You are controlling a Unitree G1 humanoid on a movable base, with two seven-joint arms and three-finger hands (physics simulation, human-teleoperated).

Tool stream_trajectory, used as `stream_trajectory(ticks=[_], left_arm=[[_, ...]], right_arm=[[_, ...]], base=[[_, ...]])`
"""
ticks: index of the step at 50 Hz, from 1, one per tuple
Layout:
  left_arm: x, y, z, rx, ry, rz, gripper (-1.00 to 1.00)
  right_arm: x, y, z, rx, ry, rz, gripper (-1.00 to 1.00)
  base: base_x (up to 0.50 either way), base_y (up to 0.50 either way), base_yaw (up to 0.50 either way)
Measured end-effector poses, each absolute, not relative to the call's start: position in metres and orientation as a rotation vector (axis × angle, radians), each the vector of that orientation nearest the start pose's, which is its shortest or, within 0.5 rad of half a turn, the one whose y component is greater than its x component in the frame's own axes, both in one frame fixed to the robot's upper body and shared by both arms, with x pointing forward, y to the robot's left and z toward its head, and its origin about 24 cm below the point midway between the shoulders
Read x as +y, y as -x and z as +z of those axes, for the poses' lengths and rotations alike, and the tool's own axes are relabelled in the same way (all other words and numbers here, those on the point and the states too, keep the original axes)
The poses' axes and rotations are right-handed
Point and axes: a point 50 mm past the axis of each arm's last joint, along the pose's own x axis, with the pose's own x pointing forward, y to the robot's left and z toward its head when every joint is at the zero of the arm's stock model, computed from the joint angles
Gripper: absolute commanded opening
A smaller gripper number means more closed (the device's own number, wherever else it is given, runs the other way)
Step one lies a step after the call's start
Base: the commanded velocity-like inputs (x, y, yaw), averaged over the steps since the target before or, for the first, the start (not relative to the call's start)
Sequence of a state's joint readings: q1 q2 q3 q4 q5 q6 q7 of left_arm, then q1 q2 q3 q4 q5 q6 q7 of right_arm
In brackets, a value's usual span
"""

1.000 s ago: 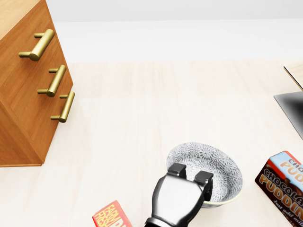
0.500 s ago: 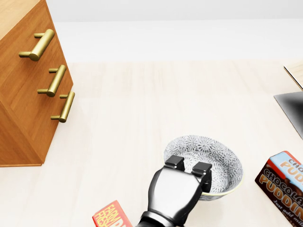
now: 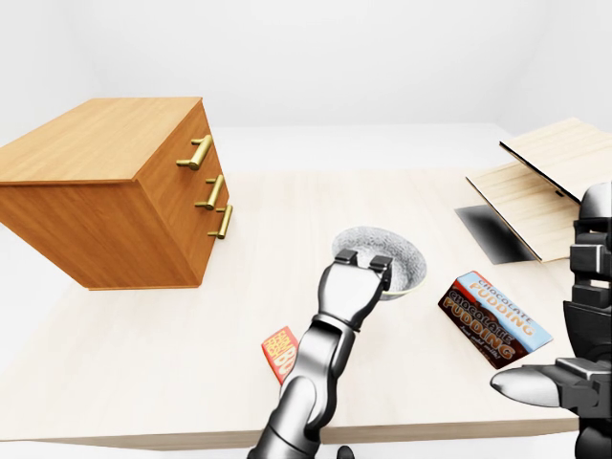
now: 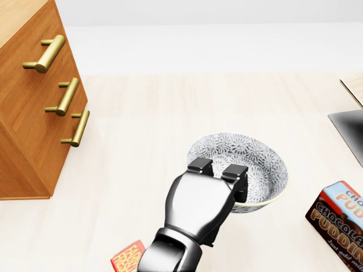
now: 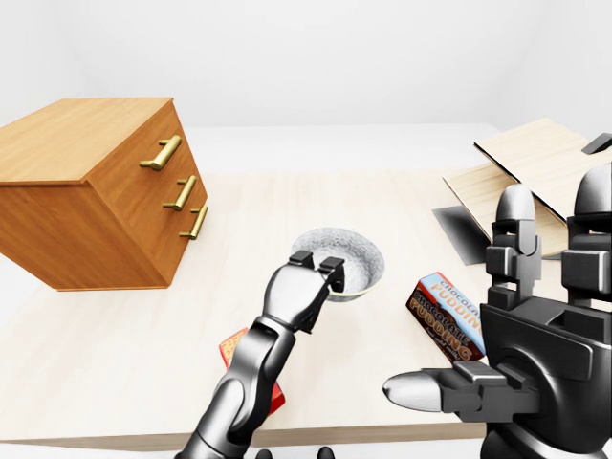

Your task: Close the top drawer of the cabinet and put the bowl on top of it.

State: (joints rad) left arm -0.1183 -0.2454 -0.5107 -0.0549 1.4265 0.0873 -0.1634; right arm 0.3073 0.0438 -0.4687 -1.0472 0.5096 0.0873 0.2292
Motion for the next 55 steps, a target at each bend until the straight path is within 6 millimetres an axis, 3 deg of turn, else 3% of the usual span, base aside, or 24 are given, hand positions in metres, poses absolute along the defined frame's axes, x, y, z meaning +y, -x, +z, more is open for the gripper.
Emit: stream_trajectory(ticks=[55], left_arm=[[0.018,-0.273,0.205,-0.467,-1.259,-0.221,-1.00]], right_arm=[[-0.209,-0.124,0.205,-0.743,-0.082,-0.054,1.00]], base=[[0.00,0.00,0.00]])
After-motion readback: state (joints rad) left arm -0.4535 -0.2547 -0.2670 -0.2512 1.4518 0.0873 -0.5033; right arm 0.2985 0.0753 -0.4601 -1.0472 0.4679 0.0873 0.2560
